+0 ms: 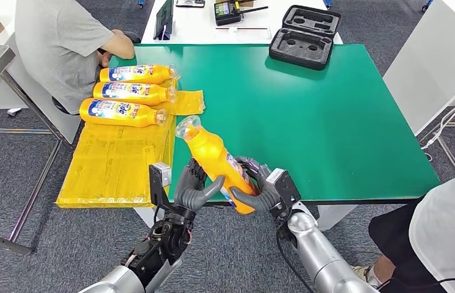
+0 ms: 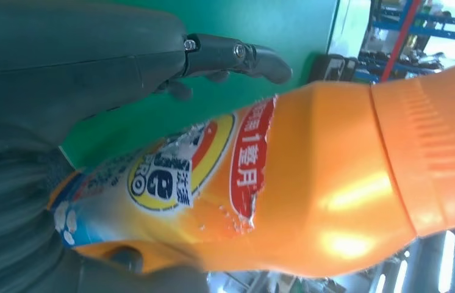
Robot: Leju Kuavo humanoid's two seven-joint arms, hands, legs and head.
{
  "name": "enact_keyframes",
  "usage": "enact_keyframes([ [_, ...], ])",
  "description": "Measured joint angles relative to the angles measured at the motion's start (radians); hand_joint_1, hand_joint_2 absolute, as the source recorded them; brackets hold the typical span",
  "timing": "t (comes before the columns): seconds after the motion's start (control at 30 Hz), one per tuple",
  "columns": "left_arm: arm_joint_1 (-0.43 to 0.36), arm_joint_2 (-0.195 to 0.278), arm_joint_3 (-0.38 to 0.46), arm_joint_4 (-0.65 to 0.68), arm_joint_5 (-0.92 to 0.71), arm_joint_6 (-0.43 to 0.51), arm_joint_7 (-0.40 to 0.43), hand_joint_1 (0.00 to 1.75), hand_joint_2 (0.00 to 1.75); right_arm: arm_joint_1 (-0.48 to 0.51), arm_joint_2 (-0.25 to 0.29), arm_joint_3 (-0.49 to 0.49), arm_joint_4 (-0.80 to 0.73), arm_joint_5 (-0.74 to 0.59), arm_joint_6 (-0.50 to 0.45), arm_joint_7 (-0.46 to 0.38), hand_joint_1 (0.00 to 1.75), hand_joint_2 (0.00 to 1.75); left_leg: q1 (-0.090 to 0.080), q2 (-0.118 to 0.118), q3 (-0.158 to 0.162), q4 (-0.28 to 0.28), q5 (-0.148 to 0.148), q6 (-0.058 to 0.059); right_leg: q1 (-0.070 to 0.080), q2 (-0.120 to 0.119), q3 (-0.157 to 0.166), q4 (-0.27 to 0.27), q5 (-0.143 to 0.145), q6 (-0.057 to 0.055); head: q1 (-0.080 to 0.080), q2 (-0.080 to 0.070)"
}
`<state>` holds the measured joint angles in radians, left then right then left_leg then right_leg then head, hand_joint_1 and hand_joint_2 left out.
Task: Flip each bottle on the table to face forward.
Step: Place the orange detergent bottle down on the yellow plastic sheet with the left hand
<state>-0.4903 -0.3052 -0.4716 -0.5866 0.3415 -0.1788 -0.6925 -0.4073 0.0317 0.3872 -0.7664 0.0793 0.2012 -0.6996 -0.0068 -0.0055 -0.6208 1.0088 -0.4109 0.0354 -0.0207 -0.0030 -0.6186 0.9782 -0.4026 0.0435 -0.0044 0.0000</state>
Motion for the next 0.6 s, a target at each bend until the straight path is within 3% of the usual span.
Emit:
enact_keyframes([
  [0.4, -0.002, 0.004, 0.0, 0.0, -0.037, -0.018, -0.011, 1.75, 1.75, -0.003, 0.014, 0.0, 0.0, 0.014, 0.006, -0.001, 1.71, 1.75, 0.0, 0.0, 0.0, 0.0, 0.0, 0.0, 0.0, 0.0, 0.0, 0.0, 0.0, 0.0, 0.0, 0.0],
  [0.47, -0.002, 0.005, 0.0, -0.004, -0.047, -0.014, -0.011, 1.75, 1.75, -0.003, 0.014, 0.0, 0.0, 0.014, 0.006, -0.002, 1.6, 1.75, 0.0, 0.0, 0.0, 0.0, 0.0, 0.0, 0.0, 0.0, 0.0, 0.0, 0.0, 0.0, 0.0, 0.0],
  [0.5, -0.002, 0.006, 0.0, -0.007, -0.052, -0.012, -0.011, 1.75, 1.75, -0.003, 0.014, 0.0, 0.0, 0.014, 0.006, -0.002, 1.41, 1.75, 0.0, 0.0, 0.0, 0.0, 0.0, 0.0, 0.0, 0.0, 0.0, 0.0, 0.0, 0.0, 0.0, 0.0],
  [0.6, 0.0, 0.007, 0.0, -0.017, -0.072, 0.005, -0.011, 1.75, 1.75, -0.004, 0.014, 0.0, 0.001, 0.014, 0.006, -0.002, 0.28, 1.75, 0.0, 0.0, 0.0, 0.0, 0.0, 0.0, 0.0, 0.0, 0.0, 0.0, 0.0, 0.0, 0.0, 0.0],
])
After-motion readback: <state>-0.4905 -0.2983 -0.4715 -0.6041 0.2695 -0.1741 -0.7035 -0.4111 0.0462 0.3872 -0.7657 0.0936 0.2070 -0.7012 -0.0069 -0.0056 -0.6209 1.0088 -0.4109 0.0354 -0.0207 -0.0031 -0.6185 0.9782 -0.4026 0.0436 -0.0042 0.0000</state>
